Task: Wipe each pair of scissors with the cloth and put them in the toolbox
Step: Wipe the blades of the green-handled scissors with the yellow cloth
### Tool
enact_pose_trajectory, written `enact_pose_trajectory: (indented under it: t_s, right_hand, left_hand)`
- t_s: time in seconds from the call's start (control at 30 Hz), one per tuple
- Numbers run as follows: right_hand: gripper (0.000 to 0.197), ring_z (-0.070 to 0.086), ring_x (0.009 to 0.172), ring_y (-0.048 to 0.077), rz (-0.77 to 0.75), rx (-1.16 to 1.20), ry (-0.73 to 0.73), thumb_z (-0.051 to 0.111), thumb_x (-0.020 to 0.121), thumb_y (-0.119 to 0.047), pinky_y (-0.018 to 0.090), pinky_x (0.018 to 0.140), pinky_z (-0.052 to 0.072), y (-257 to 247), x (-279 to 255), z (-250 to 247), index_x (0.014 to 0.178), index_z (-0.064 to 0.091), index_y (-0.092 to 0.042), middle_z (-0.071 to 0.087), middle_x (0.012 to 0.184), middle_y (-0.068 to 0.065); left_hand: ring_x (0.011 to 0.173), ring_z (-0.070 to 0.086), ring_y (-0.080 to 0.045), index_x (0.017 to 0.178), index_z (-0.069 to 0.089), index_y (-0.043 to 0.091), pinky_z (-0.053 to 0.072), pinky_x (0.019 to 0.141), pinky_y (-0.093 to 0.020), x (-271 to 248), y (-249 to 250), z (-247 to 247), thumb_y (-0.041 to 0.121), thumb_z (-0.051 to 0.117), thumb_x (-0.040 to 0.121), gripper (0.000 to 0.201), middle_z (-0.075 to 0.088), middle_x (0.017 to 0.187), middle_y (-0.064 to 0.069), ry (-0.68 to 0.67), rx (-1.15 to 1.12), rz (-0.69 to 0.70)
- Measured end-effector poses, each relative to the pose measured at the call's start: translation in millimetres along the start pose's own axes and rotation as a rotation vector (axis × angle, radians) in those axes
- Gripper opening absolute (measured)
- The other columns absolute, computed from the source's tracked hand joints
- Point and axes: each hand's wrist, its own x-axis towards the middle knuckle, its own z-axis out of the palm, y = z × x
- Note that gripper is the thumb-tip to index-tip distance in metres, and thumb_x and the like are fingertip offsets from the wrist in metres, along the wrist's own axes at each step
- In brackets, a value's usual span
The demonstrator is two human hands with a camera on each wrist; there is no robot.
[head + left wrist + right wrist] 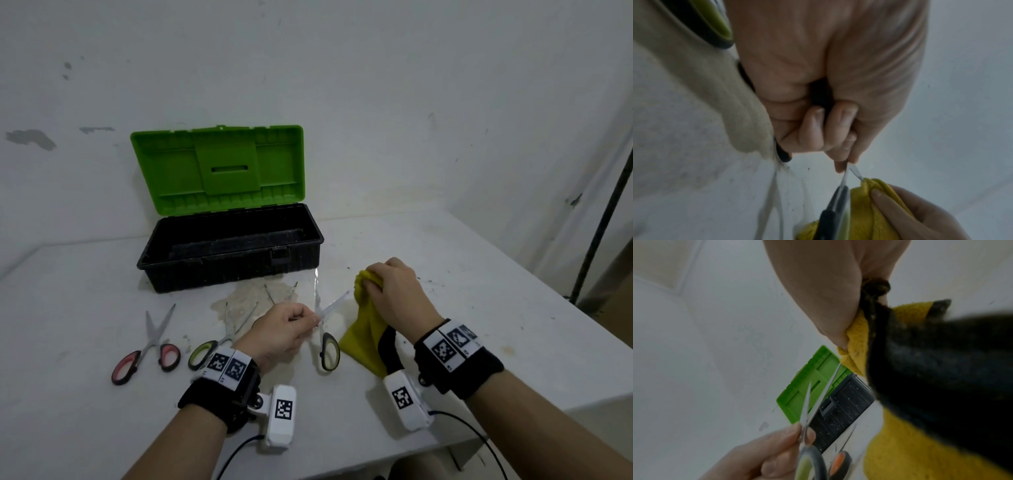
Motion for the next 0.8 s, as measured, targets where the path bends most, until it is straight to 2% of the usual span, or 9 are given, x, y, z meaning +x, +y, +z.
enact_pose_trajectory:
  t_s: [0.17, 0.27, 0.37, 0.47, 0.57, 0.63, 0.7, 0.73, 0.8]
  right_hand:
    - [0.018, 0.051, 0.086, 0.017, -0.039, 0.033, 0.036, 0.057, 0.095, -0.022, 0.022, 0.074, 0.035, -1.3, -5.5, -9.2, 0.108, 0.068, -0.015, 0.052, 0.097, 0.001]
    - [0.019, 0.051, 0.086, 0.013, -0.161, 0.08, -0.003, 0.06, 0.094, -0.024, 0.015, 0.073, 0.034, -10.5, -15.8, -11.5, 0.11, 0.068, -0.018, 0.054, 0.099, -0.001]
    - [0.019, 0.051, 0.085, 0.01, -0.237, 0.059, -0.082, 0.06, 0.094, -0.027, 0.008, 0.072, 0.035, -17.4, -22.3, -4.9, 0.11, 0.067, -0.02, 0.053, 0.1, -0.004]
    - [0.019, 0.05, 0.085, 0.011, -0.193, 0.037, -0.11, 0.057, 0.096, -0.027, 0.013, 0.069, 0.035, -17.4, -23.4, 3.1, 0.11, 0.066, -0.019, 0.049, 0.1, -0.005]
    - [0.018, 0.051, 0.084, 0.013, -0.158, 0.029, -0.096, 0.057, 0.096, -0.025, 0.017, 0.072, 0.035, -13.8, -22.3, 6.6, 0.108, 0.068, -0.017, 0.051, 0.098, -0.003]
    - [0.018, 0.052, 0.084, 0.013, -0.146, 0.034, -0.087, 0.057, 0.095, -0.026, 0.017, 0.072, 0.035, -12.7, -21.8, 6.8, 0.106, 0.068, -0.017, 0.052, 0.097, -0.002]
    - [0.017, 0.052, 0.084, 0.014, -0.136, 0.049, -0.073, 0.058, 0.095, -0.025, 0.016, 0.071, 0.033, -12.7, -21.9, 6.0, 0.104, 0.069, -0.017, 0.053, 0.096, -0.001]
    - [0.016, 0.051, 0.084, 0.013, -0.131, 0.059, -0.068, 0.059, 0.094, -0.025, 0.015, 0.071, 0.032, -13.2, -22.1, 5.4, 0.103, 0.069, -0.017, 0.054, 0.094, -0.001]
    - [0.015, 0.051, 0.083, 0.013, -0.119, 0.081, -0.062, 0.059, 0.094, -0.026, 0.014, 0.069, 0.031, -15.1, -23.1, 4.5, 0.102, 0.069, -0.018, 0.054, 0.093, -0.002]
  left_hand:
    - [0.042, 0.026, -0.01, 0.089, 0.055, 0.01, 0.013, 0.043, -0.019, 3.1, 4.4, -1.0, -0.003, 0.054, 0.092, 0.014, 0.045, 0.056, 0.0, 0.034, -0.077, -0.09]
    - [0.043, 0.036, -0.011, 0.091, 0.06, 0.005, 0.027, 0.039, -0.018, 1.6, 8.4, 1.3, -0.005, 0.054, 0.092, 0.011, 0.056, 0.06, -0.005, 0.056, -0.06, -0.059]
    - [0.047, 0.046, -0.011, 0.095, 0.064, 0.0, 0.039, 0.046, -0.019, -0.1, 10.5, 4.9, -0.003, 0.059, 0.093, 0.007, 0.062, 0.062, -0.005, 0.038, -0.062, -0.001]
    - [0.049, 0.048, -0.011, 0.098, 0.068, 0.002, 0.043, 0.05, -0.021, 0.4, 7.2, 4.6, -0.001, 0.063, 0.092, 0.008, 0.055, 0.058, -0.001, 0.026, -0.018, 0.017]
    - [0.055, 0.054, -0.011, 0.102, 0.069, 0.007, 0.049, 0.058, -0.024, -1.1, 7.3, 1.7, 0.0, 0.068, 0.09, 0.014, 0.06, 0.063, -0.002, -0.005, 0.054, 0.043]
    - [0.06, 0.059, -0.012, 0.102, 0.07, 0.009, 0.053, 0.063, -0.026, 1.6, 6.2, -0.5, 0.0, 0.072, 0.086, 0.018, 0.065, 0.073, -0.005, 0.047, 0.024, 0.06]
    - [0.067, 0.062, -0.018, 0.098, 0.071, 0.01, 0.056, 0.072, -0.035, 4.8, 5.6, -0.3, 0.003, 0.079, 0.081, 0.02, 0.068, 0.081, -0.009, 0.147, -0.065, 0.096]
    - [0.07, 0.063, -0.02, 0.095, 0.072, 0.01, 0.056, 0.076, -0.039, 6.9, 5.1, 0.6, 0.005, 0.081, 0.078, 0.02, 0.07, 0.081, -0.01, 0.202, -0.101, 0.119]
    - [0.075, 0.065, -0.022, 0.092, 0.074, 0.009, 0.056, 0.078, -0.039, 10.1, 3.6, 3.9, 0.01, 0.083, 0.077, 0.017, 0.073, 0.081, -0.009, 0.302, -0.157, 0.151]
